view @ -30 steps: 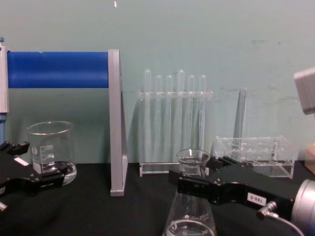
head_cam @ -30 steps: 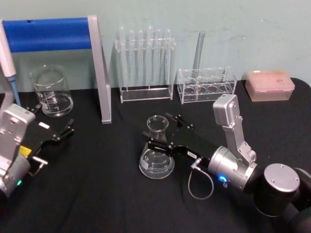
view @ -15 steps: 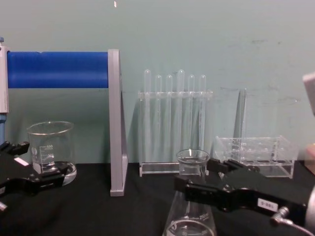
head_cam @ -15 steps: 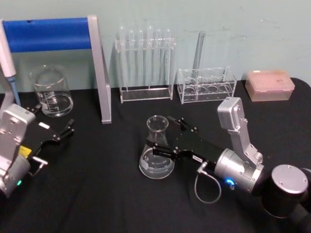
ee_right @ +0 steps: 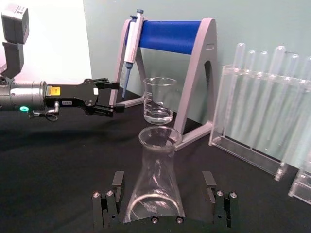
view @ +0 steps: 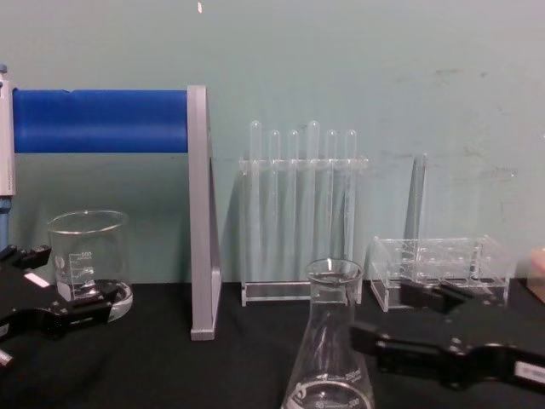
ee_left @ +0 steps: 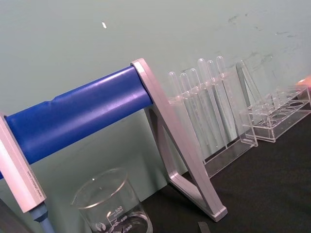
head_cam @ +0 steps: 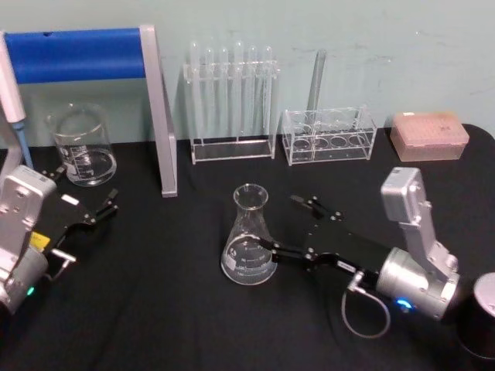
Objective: Grasp the erlenmeyer flask with one hand, shake it three times, then place it back.
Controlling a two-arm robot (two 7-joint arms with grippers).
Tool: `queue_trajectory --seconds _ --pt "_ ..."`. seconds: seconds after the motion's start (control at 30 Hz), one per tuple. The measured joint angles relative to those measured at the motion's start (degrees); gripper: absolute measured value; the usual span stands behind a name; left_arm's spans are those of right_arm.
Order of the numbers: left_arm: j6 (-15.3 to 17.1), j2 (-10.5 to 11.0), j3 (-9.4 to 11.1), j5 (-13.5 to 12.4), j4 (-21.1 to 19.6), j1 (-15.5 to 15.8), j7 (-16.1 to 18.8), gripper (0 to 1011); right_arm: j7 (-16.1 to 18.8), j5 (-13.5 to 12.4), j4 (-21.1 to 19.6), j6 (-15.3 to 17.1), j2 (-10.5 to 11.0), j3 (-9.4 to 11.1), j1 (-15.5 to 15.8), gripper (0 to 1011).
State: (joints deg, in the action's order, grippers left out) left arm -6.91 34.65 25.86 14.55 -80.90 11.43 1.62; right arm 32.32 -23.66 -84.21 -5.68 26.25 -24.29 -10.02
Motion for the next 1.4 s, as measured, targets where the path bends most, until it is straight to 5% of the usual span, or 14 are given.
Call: queue_trajectory --seconds 0.27,0.53,0.97,1.13,1.4 --pt "0.00 0.00 0.00 0.00 0.00 0.00 0.00 1001 -2.52 -0.72 -2.06 -0.53 2.11 3.15 2.59 1000" --pt "0.00 0.00 0.00 0.00 0.00 0.00 0.00 1001 -10.71 0.23 -1.89 -0.86 -0.96 7.24 3.74 1000" --pt "0.00 0.00 0.00 0.00 0.00 0.00 0.00 1001 -25.25 8.99 4.98 -3.38 -9.69 9.41 1.14 1000" --pt "0.00 0.00 0.00 0.00 0.00 0.00 0.00 1001 -28.78 13.58 8.58 -4.66 -11.38 9.04 -0.44 1000" --pt "0.00 0.00 0.00 0.00 0.00 0.00 0.00 1001 -30.56 17.00 11.33 -5.38 -12.45 9.07 -1.29 1000"
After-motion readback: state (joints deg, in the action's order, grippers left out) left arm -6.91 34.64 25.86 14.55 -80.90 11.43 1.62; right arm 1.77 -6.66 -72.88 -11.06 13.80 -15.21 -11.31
